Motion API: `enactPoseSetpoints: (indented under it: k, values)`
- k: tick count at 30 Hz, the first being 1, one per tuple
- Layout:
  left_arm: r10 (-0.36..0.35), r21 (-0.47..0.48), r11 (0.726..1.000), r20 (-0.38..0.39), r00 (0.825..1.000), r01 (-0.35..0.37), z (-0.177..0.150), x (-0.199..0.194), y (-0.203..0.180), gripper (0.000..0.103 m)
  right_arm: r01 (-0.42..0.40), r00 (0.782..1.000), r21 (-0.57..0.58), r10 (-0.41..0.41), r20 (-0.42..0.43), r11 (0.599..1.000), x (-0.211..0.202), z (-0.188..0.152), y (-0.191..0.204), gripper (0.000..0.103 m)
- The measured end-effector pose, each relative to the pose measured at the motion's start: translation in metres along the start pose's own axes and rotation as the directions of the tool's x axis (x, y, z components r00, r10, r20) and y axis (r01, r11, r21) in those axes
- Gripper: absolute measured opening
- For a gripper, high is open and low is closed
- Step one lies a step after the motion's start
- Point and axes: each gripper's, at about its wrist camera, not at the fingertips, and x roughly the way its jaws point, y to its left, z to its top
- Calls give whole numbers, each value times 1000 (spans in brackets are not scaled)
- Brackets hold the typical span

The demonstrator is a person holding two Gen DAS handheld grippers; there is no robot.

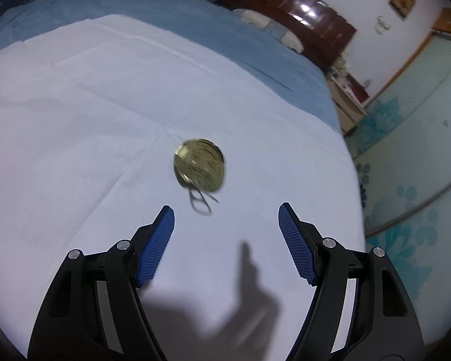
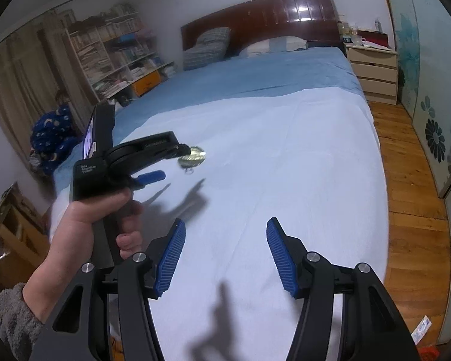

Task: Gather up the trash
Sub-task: 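Grasp the gold lid by its tab with the left tool and lift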

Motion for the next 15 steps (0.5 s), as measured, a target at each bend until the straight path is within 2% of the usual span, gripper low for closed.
enactPoseSetpoints:
  k: [2, 4, 5, 6, 9, 15]
  values:
    - [10, -41, 999, -23, 1000, -11, 5, 12, 7, 72, 9, 1000, 5, -9, 6, 1000, 24, 14, -1, 57]
    - [14, -74, 997, -36, 999, -16, 9, 22, 14, 65, 9, 1000, 30, -10, 13, 999, 46, 28, -3, 57]
    - [12, -73, 997, -47, 999, -16, 9, 24, 15, 44, 7, 1000, 44, -8, 15, 999, 55, 34, -7, 57]
    - [16, -77, 997, -65, 998, -21, 9, 27, 16, 19, 5, 1000, 60, -6, 20, 998, 62, 37, -10, 57]
    - [9, -102, 995, -87, 996, -18, 11, 33, 23, 8, -5, 1000, 79, 3, 16, 997, 77, 39, -11, 57]
    - [-15, -86, 996, -105, 994, 6, 7, 28, 29, 6, -52, 998, 72, 53, -18, 996, 102, 39, -24, 57]
